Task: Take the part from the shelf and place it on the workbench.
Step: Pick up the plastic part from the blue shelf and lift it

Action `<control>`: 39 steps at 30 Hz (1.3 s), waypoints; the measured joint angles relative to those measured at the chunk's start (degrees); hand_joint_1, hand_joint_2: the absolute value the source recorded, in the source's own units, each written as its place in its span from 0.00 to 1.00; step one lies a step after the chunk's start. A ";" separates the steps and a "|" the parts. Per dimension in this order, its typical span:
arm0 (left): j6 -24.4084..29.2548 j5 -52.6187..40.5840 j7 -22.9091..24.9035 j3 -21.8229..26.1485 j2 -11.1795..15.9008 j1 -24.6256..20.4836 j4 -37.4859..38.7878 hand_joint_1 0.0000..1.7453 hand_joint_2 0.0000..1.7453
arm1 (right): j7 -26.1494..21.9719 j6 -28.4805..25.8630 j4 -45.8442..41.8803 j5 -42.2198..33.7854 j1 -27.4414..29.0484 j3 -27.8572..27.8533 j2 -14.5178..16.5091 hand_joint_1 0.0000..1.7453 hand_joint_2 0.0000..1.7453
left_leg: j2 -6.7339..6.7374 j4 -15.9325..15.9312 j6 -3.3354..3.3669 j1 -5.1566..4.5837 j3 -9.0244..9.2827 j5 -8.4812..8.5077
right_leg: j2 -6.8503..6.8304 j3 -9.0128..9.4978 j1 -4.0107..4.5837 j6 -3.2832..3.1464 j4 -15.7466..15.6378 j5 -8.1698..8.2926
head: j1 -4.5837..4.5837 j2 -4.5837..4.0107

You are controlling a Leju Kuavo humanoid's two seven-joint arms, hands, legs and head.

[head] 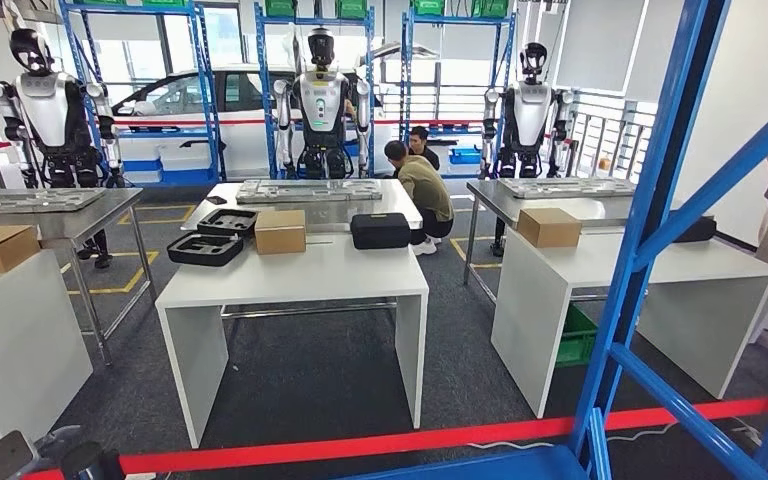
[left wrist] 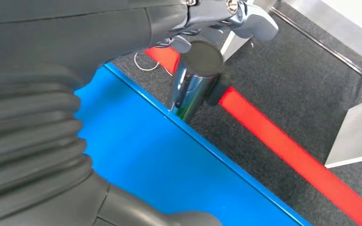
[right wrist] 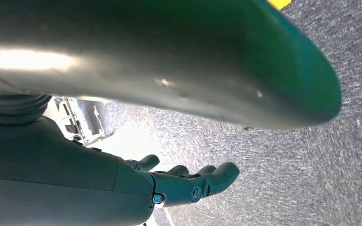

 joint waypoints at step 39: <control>2.18 4.06 -0.22 -0.63 0.69 4.03 -4.07 0.00 0.00 | -0.17 -0.67 0.04 0.58 -0.42 -0.90 0.73 0.00 0.00 | 0.71 1.55 -2.03 0.83 -0.56 -0.46 | -0.15 -3.92 -1.08 2.35 3.59 0.83 | -0.10 0.01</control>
